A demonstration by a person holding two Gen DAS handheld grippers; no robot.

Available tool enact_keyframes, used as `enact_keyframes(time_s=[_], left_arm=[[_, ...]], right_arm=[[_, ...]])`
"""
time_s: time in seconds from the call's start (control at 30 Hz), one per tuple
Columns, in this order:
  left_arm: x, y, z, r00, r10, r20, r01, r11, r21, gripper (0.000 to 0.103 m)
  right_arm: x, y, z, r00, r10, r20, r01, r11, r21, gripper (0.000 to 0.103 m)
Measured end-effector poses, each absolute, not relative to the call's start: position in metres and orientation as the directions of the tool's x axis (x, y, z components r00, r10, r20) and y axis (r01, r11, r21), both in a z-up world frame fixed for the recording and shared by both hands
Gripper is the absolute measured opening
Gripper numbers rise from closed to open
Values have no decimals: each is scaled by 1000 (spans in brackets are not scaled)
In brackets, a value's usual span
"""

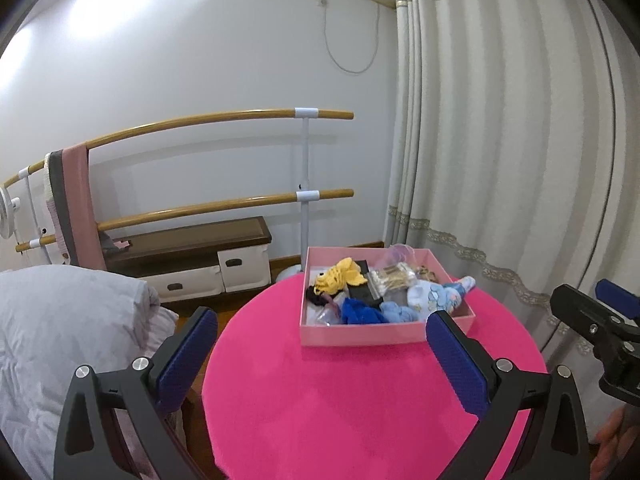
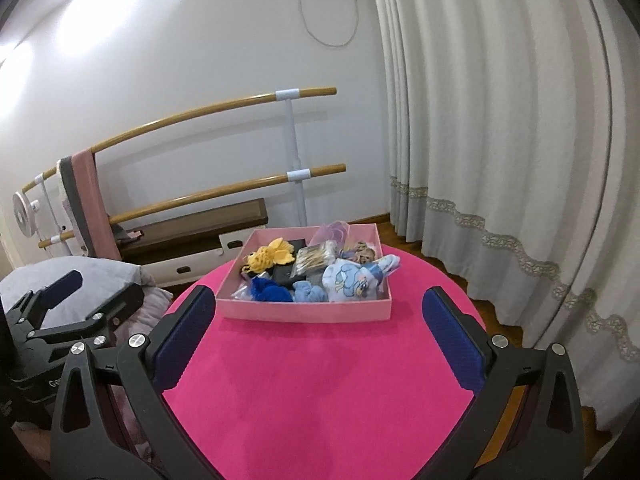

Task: Organize soft objects

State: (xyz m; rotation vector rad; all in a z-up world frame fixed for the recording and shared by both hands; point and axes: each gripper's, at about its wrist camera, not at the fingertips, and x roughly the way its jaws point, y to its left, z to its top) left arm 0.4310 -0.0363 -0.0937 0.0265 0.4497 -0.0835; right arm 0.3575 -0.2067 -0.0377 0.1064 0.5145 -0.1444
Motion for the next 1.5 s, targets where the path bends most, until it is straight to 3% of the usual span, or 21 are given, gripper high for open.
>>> enact_keyframes(time_s=[0.67, 1.5], left_arm=[[313, -33, -73, 899, -61, -433, 86, 996, 39, 103], [300, -25, -48, 912, -24, -409, 37, 999, 26, 103]], right_arm=[[281, -184, -38, 890, -130, -438, 169, 984, 51, 103], [263, -172, -31, 910, -145, -389, 173, 984, 38, 103]])
